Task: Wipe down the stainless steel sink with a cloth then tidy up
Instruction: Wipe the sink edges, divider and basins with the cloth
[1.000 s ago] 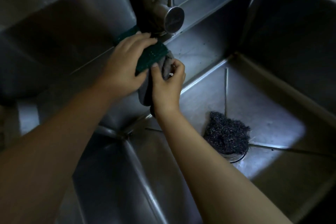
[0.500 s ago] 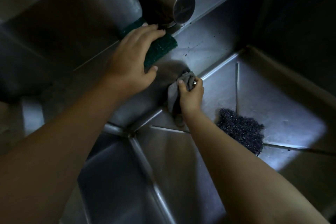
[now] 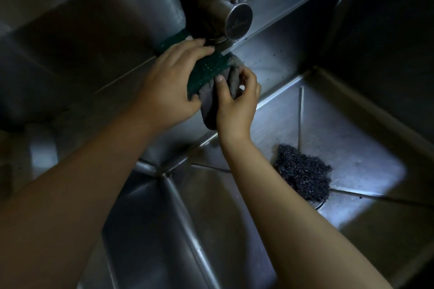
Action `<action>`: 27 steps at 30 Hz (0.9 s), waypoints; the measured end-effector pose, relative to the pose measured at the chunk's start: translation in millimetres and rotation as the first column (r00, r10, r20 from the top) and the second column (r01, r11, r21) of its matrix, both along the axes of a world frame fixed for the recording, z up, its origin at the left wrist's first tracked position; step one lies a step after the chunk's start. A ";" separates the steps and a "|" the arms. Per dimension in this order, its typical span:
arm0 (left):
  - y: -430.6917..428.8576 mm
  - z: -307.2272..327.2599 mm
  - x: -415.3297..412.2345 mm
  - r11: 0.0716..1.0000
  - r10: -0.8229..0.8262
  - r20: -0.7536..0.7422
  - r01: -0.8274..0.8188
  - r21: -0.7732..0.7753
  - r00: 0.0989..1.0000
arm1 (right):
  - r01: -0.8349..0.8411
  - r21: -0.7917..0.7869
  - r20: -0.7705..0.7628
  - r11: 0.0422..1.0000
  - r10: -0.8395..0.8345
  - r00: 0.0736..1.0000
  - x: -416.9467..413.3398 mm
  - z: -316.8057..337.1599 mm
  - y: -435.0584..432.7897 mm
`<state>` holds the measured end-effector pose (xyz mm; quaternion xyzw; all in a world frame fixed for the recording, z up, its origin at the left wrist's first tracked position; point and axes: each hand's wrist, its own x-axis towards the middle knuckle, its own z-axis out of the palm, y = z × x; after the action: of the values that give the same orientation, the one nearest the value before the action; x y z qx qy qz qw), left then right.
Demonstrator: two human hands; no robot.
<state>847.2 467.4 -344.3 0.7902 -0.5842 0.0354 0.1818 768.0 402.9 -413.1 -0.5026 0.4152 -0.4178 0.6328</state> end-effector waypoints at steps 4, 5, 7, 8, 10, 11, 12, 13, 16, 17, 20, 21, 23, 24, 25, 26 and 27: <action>-0.6 -1.8 1.8 1.000 0.000 0.006 0.000 0.007 1.000 | -0.061 0.005 -0.148 0.998 0.061 0.987 -3.8 -32.4 -0.6; -1.0 -2.0 2.6 1.000 0.001 0.007 -0.001 0.006 1.000 | -0.097 0.019 -0.196 0.995 0.098 0.976 -6.5 -42.3 -0.4; -1.4 -1.7 2.9 1.000 0.018 0.000 -0.018 0.004 1.000 | -0.151 0.072 -0.296 0.986 0.166 0.941 -11.0 -60.7 -1.4; -1.5 -1.4 3.0 1.000 0.021 -0.004 -0.021 -0.001 1.000 | -0.164 0.094 -0.335 0.982 0.186 0.924 -12.6 -67.3 -2.4; -1.8 -1.1 2.8 1.000 0.013 -0.011 -0.014 -0.015 1.000 | -0.165 0.112 -0.371 0.980 0.195 0.908 -14.5 -72.3 -4.0; -1.5 -0.9 2.7 1.000 0.008 -0.014 -0.009 -0.020 1.000 | -0.163 0.111 -0.374 0.980 0.193 0.907 -15.0 -71.6 -3.9; -1.2 -0.7 2.8 1.000 0.005 -0.016 -0.005 -0.022 1.000 | -0.161 0.108 -0.366 0.981 0.190 0.911 -15.9 -70.2 -3.9; -0.9 -0.6 2.3 1.000 0.001 -0.018 -0.002 -0.025 1.000 | -0.158 0.105 -0.350 0.982 0.185 0.918 -17.3 -68.0 -3.7; 0.2 0.9 -1.1 0.999 -0.001 -0.069 -0.003 -0.051 0.998 | -0.118 0.101 -0.296 0.988 0.143 0.944 -22.9 -60.3 -6.4; 1.1 2.1 -2.5 0.997 0.006 -0.096 -0.014 -0.075 0.995 | -0.103 0.105 -0.284 0.989 0.129 0.950 -25.3 -56.5 -7.5; 3.8 9.1 -8.5 0.982 0.016 -0.077 -0.030 -0.185 0.997 | -0.085 0.115 -0.250 0.990 0.111 0.962 -35.1 -44.5 -12.7; 4.4 11.9 -12.1 0.976 0.019 -0.049 -0.029 -0.217 0.999 | -0.081 0.123 -0.247 0.989 0.109 0.963 -38.9 -40.7 -14.5; 4.9 17.8 -22.3 0.966 0.024 -0.004 -0.024 -0.257 1.000 | -0.061 0.147 -0.233 0.987 0.095 0.968 -46.0 -35.3 -18.5; 3.8 21.0 -28.8 0.965 0.020 0.008 -0.017 -0.261 1.000 | -0.052 0.162 -0.222 0.985 0.087 0.971 -49.5 -33.5 -20.5; 1.9 24.5 -36.7 0.967 0.009 0.016 -0.005 -0.254 1.000 | -0.047 0.178 -0.212 0.983 0.085 0.974 -53.3 -30.8 -21.8; -1.3 27.4 -44.2 0.971 -0.010 0.024 0.016 -0.240 1.000 | -0.045 0.190 -0.204 0.981 0.084 0.975 -56.5 -29.1 -23.5; -5.6 29.7 -50.7 0.975 -0.036 0.032 0.043 -0.220 0.999 | -0.044 0.192 -0.198 0.980 0.083 0.977 -59.7 -26.7 -25.4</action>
<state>796.5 461.8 -314.6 0.7529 -0.5948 0.1073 0.2606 708.3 377.5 -439.8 -0.4944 0.4991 -0.3025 0.6442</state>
